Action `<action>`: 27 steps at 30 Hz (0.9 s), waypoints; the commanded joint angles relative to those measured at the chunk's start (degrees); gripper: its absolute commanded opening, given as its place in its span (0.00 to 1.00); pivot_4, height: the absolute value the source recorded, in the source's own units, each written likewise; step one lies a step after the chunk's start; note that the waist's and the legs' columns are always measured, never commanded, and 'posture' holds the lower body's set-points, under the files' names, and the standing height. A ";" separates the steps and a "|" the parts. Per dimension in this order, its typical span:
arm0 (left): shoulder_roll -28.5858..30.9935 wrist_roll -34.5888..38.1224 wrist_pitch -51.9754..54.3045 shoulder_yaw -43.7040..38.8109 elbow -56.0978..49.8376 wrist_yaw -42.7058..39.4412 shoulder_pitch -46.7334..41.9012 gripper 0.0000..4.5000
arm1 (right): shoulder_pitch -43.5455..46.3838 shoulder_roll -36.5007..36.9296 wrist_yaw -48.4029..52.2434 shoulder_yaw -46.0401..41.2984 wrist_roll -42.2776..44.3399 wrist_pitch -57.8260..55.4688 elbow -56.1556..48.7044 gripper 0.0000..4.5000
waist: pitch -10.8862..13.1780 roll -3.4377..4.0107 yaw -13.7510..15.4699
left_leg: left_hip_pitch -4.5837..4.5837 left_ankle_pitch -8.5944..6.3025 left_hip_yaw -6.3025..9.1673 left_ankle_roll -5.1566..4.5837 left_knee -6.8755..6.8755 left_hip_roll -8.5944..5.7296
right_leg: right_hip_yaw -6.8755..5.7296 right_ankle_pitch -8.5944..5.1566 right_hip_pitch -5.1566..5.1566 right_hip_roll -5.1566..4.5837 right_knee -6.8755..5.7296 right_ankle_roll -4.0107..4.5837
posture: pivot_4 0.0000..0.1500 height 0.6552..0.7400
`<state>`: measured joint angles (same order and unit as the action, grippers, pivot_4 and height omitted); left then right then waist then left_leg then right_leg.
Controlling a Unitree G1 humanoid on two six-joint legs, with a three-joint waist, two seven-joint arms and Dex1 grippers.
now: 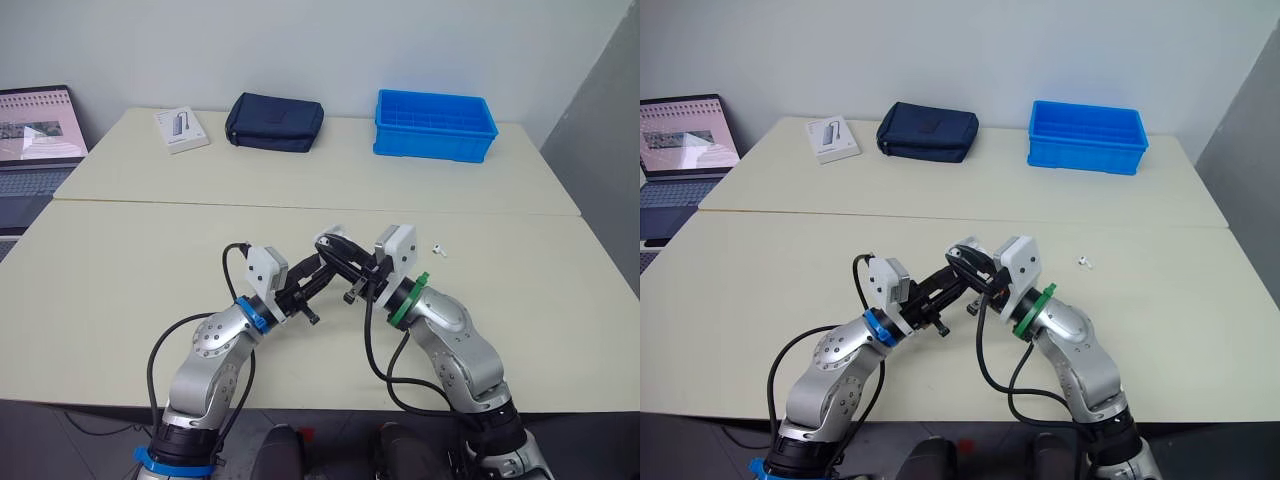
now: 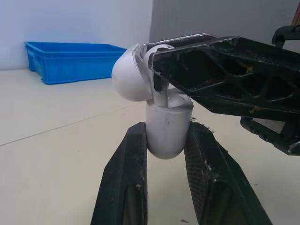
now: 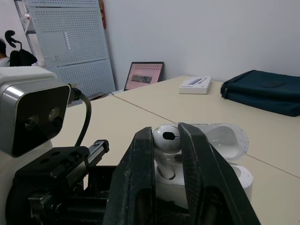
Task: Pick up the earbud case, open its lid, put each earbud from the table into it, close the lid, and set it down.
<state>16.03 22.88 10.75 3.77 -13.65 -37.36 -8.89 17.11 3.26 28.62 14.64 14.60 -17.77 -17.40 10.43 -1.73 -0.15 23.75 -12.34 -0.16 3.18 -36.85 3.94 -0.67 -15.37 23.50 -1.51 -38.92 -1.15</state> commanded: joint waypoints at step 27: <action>0.04 -0.61 -3.27 -0.30 0.58 -1.32 -0.54 0.16 | -17.34 30.70 8.82 -30.41 10.43 -3.65 -12.83 0.71 | 0.00 0.00 0.20 | 0.04 0.00 -0.01 0.00 0.01 -0.02 | -0.01 -0.03 0.00 -0.02 0.07 0.05 | 1.00 0.84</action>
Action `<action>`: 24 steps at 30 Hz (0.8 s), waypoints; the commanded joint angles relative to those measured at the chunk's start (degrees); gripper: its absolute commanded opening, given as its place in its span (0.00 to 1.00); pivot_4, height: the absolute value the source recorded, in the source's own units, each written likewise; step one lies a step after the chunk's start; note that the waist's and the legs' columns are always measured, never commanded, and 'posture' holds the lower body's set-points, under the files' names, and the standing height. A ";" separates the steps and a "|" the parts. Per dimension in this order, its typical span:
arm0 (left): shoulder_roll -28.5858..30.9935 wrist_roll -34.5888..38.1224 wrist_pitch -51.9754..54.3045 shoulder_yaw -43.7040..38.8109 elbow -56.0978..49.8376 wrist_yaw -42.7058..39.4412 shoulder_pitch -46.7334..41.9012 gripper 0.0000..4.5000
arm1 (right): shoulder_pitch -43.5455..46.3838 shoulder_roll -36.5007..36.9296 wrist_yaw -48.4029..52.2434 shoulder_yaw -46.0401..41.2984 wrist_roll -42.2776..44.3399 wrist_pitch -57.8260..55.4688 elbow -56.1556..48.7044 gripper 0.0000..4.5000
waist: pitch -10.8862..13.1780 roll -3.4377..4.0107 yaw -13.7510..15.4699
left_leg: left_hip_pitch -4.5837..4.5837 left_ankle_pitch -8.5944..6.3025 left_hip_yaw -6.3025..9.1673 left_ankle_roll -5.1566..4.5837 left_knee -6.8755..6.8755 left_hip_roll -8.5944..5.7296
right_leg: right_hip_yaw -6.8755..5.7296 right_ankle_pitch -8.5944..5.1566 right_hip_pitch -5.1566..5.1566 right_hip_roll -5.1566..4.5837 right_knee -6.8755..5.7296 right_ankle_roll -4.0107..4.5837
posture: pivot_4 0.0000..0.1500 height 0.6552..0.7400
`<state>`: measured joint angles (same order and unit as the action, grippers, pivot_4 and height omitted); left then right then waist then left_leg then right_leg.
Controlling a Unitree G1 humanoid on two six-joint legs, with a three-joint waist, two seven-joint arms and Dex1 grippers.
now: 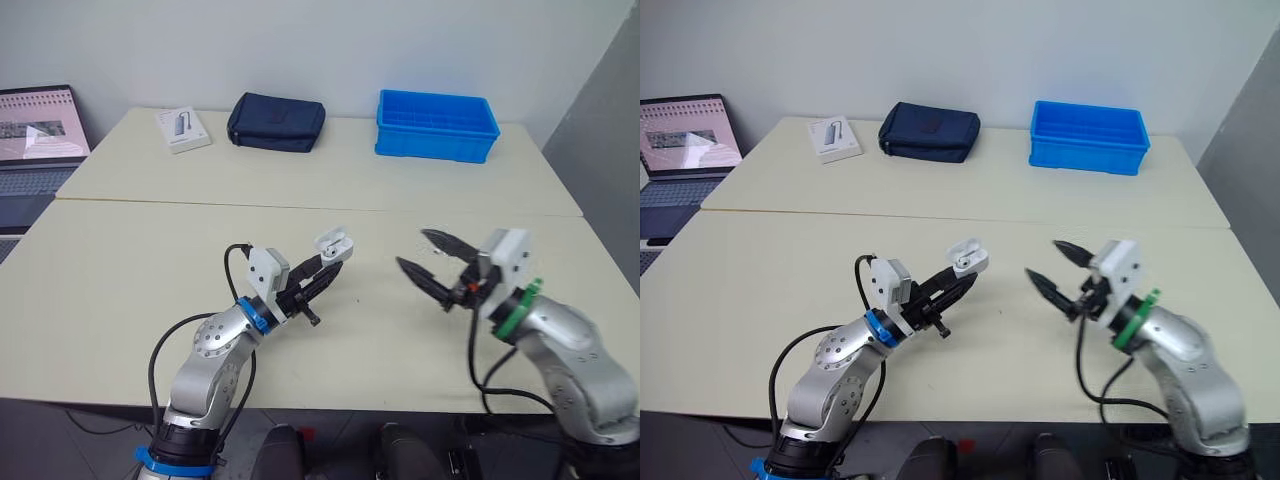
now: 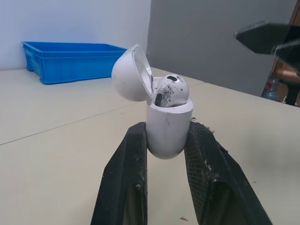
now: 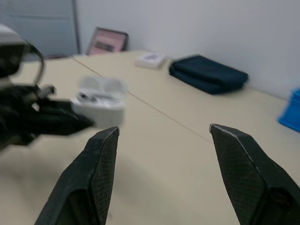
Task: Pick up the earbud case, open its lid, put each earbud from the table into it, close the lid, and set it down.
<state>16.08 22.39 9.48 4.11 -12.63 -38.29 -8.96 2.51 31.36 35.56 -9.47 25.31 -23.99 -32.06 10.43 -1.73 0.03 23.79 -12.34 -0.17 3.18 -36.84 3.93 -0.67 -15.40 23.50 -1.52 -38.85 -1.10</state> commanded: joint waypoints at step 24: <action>0.02 -1.21 -3.83 -0.35 2.43 -0.86 -1.17 0.16 | 11.10 13.05 7.55 -0.82 -9.61 1.51 28.33 1.00 | -0.01 0.06 -0.38 | 0.00 0.01 -0.02 0.00 -0.06 -0.10 | 0.15 0.03 -0.02 0.02 0.00 -0.04 | 1.00 0.84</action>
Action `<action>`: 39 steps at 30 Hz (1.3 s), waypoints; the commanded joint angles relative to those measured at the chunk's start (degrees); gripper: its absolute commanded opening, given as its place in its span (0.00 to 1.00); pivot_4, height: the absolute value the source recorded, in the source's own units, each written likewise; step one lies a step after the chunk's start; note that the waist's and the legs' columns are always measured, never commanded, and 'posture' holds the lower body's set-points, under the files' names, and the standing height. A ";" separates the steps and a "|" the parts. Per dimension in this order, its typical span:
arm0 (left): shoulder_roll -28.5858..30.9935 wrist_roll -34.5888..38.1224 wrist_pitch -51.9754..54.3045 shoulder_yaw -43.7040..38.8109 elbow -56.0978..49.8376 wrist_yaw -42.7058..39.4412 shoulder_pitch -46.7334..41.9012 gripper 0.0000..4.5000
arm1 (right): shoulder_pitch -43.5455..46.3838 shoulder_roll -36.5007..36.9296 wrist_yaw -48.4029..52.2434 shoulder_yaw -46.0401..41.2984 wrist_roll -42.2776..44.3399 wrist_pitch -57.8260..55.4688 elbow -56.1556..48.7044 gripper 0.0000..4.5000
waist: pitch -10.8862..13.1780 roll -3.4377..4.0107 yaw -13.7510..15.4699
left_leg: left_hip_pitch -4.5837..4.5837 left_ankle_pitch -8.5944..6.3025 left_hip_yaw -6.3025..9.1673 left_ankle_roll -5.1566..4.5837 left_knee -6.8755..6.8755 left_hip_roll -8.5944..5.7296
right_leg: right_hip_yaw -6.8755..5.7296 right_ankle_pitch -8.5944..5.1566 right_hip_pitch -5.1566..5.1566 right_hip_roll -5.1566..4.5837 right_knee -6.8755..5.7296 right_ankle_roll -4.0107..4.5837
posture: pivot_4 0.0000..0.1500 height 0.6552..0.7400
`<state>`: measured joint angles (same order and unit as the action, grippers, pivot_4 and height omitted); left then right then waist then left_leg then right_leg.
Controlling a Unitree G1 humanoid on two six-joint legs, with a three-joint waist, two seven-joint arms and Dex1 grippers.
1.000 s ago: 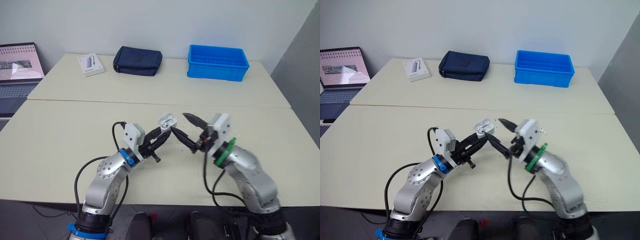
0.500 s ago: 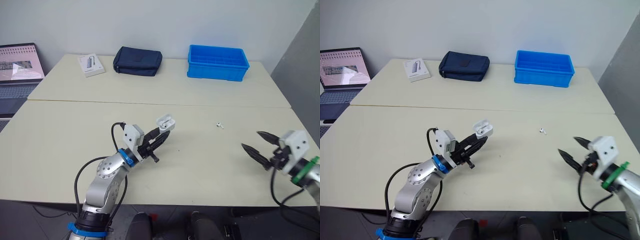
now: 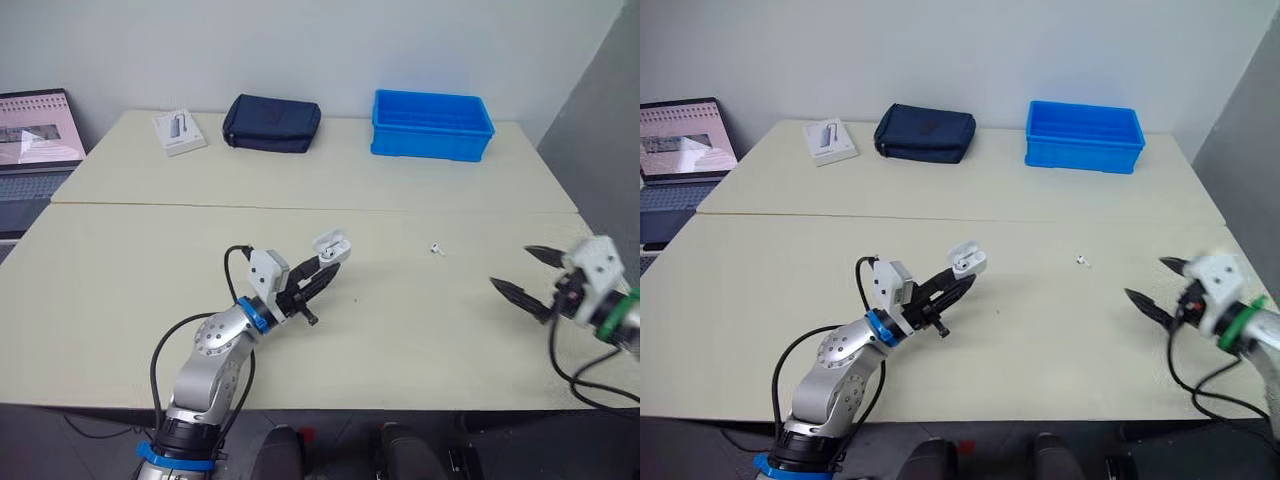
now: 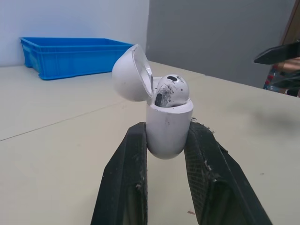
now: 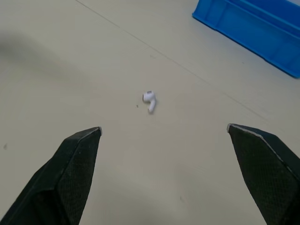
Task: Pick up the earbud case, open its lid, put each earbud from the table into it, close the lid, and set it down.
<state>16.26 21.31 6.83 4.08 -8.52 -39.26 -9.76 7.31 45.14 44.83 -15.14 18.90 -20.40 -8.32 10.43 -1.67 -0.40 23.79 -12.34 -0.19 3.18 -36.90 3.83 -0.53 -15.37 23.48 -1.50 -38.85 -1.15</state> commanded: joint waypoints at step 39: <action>0.20 -0.38 0.32 0.80 -5.63 0.89 2.30 0.16 | 17.51 -0.99 17.75 22.28 -8.64 -3.70 6.37 0.09 | 0.10 0.19 0.37 | 0.07 -0.01 0.00 -0.01 0.08 0.01 | 0.00 -0.06 0.03 0.00 0.04 -0.13 | 1.00 0.84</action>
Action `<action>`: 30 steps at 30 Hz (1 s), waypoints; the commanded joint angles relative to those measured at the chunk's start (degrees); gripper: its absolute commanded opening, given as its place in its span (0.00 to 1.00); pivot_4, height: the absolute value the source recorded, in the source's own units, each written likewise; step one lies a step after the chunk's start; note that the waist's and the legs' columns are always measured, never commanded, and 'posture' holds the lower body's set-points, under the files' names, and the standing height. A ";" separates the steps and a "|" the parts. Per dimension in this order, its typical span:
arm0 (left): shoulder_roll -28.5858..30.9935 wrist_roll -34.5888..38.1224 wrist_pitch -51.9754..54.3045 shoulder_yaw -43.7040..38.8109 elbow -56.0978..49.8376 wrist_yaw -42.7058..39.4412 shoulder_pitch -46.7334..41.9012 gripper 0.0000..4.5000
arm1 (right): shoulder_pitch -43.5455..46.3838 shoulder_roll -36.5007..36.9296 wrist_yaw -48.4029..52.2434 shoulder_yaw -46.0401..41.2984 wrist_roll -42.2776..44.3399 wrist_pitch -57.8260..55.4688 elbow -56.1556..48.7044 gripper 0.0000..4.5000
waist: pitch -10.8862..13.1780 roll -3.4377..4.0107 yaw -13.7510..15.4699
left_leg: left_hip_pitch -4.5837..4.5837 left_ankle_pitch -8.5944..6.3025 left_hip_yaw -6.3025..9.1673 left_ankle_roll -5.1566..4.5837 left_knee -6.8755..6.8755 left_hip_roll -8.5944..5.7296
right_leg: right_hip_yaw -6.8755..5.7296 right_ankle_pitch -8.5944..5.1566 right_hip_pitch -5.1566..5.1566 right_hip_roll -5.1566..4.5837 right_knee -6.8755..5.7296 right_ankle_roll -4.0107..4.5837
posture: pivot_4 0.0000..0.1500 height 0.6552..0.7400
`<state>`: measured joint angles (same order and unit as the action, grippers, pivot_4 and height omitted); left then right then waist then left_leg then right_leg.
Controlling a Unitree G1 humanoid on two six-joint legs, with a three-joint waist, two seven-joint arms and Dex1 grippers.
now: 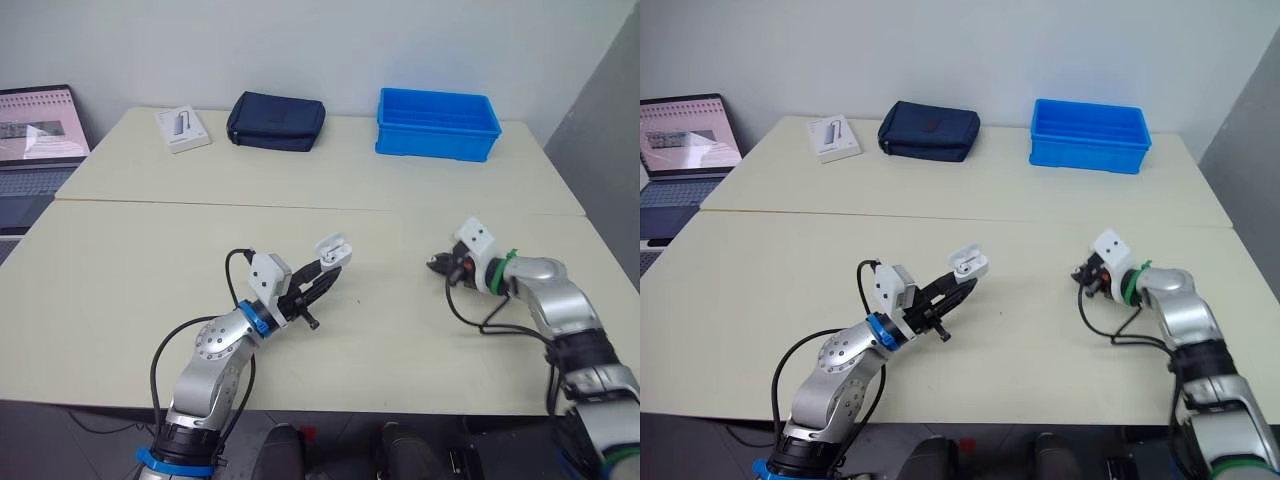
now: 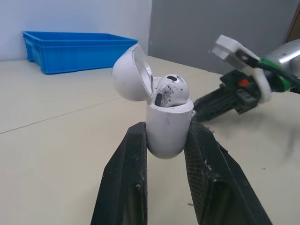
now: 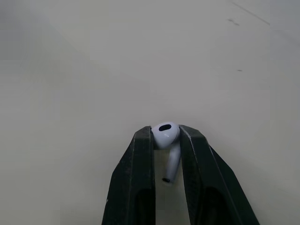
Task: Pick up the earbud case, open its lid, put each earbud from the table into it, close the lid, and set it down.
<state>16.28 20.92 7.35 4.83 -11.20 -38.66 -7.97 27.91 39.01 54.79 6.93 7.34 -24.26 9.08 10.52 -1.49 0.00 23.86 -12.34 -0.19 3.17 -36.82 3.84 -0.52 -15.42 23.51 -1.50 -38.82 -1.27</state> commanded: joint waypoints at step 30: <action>1.30 0.24 0.36 0.62 -4.46 0.09 2.27 0.16 | -18.03 24.32 25.25 4.60 -6.19 24.72 -9.49 0.09 | -0.02 -0.03 -0.08 | -0.16 0.00 0.02 0.01 -0.11 -0.01 | -0.01 0.02 -0.19 0.00 0.03 0.09 | 1.00 0.84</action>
<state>17.54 20.94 8.22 5.44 -12.92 -38.34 -5.49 10.76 63.13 79.59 9.78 3.33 0.53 -1.83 10.50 -1.52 -0.08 23.68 -12.34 -0.16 3.18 -36.94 3.82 -0.54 -15.40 23.29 -1.50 -38.78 -1.18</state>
